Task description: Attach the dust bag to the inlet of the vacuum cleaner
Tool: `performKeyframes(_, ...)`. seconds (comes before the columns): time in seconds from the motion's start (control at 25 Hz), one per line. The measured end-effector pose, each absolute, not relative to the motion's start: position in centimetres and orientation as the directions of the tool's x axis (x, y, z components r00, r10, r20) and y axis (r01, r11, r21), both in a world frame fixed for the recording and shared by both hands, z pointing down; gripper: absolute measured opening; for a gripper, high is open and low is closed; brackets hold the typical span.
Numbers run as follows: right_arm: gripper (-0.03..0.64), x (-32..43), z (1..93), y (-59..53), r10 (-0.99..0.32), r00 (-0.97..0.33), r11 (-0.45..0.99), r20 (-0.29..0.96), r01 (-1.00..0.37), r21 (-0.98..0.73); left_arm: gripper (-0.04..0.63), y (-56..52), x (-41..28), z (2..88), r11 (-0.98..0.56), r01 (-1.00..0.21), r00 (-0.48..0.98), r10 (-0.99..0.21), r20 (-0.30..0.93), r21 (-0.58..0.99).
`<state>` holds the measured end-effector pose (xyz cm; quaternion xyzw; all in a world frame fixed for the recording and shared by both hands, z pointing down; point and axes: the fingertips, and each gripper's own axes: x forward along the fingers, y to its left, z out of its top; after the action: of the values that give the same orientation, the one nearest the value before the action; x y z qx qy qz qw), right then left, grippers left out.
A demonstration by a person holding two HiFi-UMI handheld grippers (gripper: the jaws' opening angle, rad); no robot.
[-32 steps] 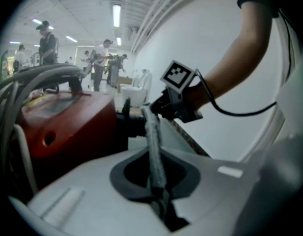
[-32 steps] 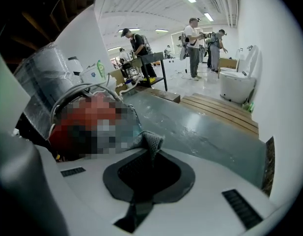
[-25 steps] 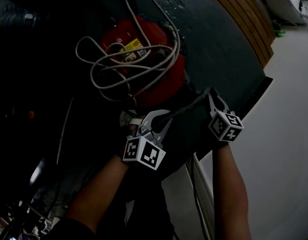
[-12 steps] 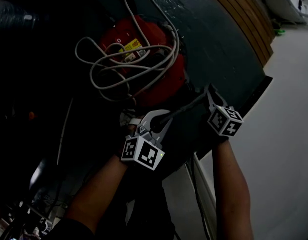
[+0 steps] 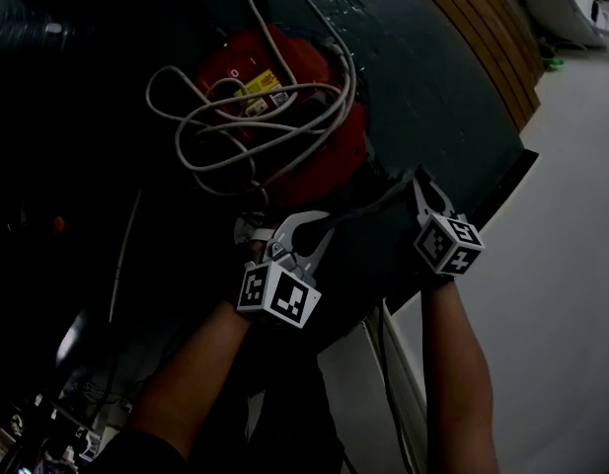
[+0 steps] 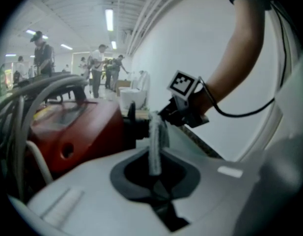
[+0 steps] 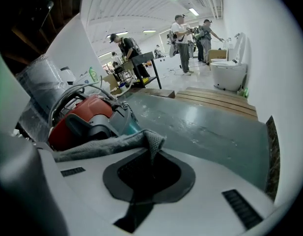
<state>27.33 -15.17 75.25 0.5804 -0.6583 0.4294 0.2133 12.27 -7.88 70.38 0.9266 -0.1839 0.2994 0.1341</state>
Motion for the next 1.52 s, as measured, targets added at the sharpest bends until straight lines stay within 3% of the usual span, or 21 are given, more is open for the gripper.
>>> performKeyframes(0.2, 0.023, 28.9, 75.4, -12.7, -0.602, -0.194, -0.121, 0.774, -0.937, -0.329, 0.008, -6.1, 12.9, 69.3, -0.954, -0.297, 0.772, -0.219, 0.597, 0.034)
performKeyframes(0.4, 0.048, 29.6, 74.5, -12.2, -0.624, -0.196, -0.191, 0.757, -0.901, -0.390, 0.016, -6.7, 12.6, 69.3, -0.904, -0.372, 0.800, -0.198, 0.566, 0.210)
performKeyframes(0.6, 0.174, 30.5, 72.7, -12.2, -0.649, -0.175, -0.190, 0.740, -0.905, -0.380, 0.147, -7.9, 11.7, 68.1, -0.826, -0.430, 0.835, -0.210, 0.508, 0.365)
performKeyframes(0.76, 0.201, 30.8, 70.2, -10.8, -0.677, -0.146, -0.195, 0.721, -0.909, -0.367, 0.123, -8.9, 10.3, 66.8, -0.787, -0.513, 0.808, -0.307, 0.503, 0.343)
performKeyframes(0.84, 0.201, 31.0, 68.6, -9.9, -0.690, -0.127, -0.199, 0.713, -0.913, -0.356, 0.034, -9.5, 9.8, 65.7, -0.768, -0.545, 0.792, -0.340, 0.507, 0.336)
performKeyframes(0.88, 0.192, 31.0, 67.6, -9.5, -0.693, -0.115, -0.190, 0.712, -0.924, -0.333, 0.000, -9.8, 9.7, 65.0, -0.756, -0.558, 0.787, -0.351, 0.508, 0.342)
performKeyframes(0.96, -0.003, 30.4, 65.2, -9.1, -0.696, -0.092, -0.146, 0.712, -0.953, -0.267, -0.002, -10.3, 9.4, 63.9, -0.733, -0.587, 0.766, -0.366, 0.529, 0.343)
performKeyframes(1.12, -0.003, 27.7, 60.9, -8.7, -0.695, -0.086, -0.047, 0.714, -0.985, -0.165, -0.003, -10.8, 9.9, 61.2, -0.724, -0.627, 0.722, -0.400, 0.565, 0.289)
performKeyframes(1.36, -0.003, 27.1, 52.7, -7.6, -0.767, 0.001, -0.155, 0.642, -0.971, -0.183, -0.003, -10.3, 12.0, 53.4, -0.743, -0.615, 0.736, -0.423, 0.529, 0.262)
performKeyframes(1.52, -0.004, 27.1, 43.6, -7.4, -0.814, 0.033, -0.146, 0.580, -0.978, -0.150, -0.003, -9.9, 13.2, 45.9, -0.740, -0.623, 0.736, -0.445, 0.510, 0.253)
